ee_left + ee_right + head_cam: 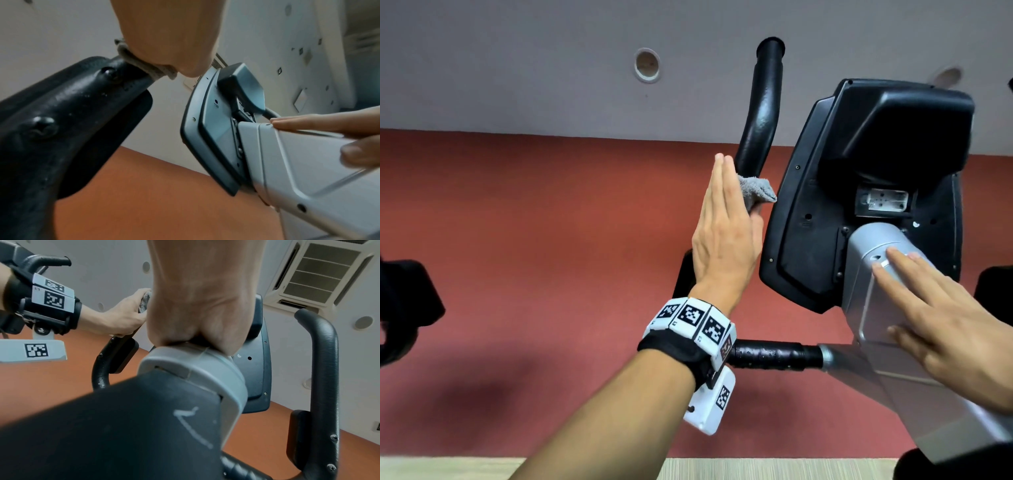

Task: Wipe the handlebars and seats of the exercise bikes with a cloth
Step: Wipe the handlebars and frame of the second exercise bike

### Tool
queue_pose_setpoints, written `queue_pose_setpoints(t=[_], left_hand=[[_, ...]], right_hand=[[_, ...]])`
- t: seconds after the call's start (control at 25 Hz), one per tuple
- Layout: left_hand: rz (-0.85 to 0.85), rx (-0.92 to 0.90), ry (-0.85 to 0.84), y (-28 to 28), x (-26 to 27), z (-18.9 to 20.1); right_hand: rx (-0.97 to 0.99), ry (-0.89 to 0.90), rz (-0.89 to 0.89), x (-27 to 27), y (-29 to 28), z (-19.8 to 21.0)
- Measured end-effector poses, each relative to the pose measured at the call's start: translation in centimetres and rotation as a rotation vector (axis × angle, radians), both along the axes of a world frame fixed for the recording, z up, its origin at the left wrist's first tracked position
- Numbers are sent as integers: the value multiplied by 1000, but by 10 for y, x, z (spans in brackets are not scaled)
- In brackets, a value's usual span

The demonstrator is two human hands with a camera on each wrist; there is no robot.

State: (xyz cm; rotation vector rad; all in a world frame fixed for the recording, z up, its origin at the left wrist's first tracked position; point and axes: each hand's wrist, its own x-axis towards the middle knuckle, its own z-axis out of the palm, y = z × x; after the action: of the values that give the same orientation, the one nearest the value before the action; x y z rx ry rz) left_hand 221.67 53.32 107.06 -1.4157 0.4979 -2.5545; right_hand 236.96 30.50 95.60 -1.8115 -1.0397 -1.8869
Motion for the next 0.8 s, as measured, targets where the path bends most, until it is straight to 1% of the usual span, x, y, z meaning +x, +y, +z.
queue_pose_setpoints(t=[0.08, 0.16, 0.24, 0.36, 0.44, 0.56, 0.64, 0.72, 0.8], left_hand=[[18, 31, 10, 14, 3, -4], [27, 15, 36, 34, 12, -21], [32, -12, 68, 41, 17, -34], [18, -15, 49, 26, 12, -22], [13, 20, 47, 32, 12, -18], [-45, 54, 103, 60, 23, -37], [-59, 41, 135, 65, 26, -45], [-41, -1, 132, 59, 25, -42], [18, 10, 125, 57, 21, -37]], right_hand=[[-8, 0, -7, 4, 0, 1], [-19, -8, -8, 3, -1, 2], [-21, 14, 0, 4, -1, 0], [-12, -13, 14, 9, -2, 2], [-10, -26, 15, 13, -2, 2], [5, -24, 6, 14, -1, 3], [20, -17, -7, 14, -2, 3], [25, -28, -20, 15, -2, 3], [18, -35, 6, 14, -3, 3]])
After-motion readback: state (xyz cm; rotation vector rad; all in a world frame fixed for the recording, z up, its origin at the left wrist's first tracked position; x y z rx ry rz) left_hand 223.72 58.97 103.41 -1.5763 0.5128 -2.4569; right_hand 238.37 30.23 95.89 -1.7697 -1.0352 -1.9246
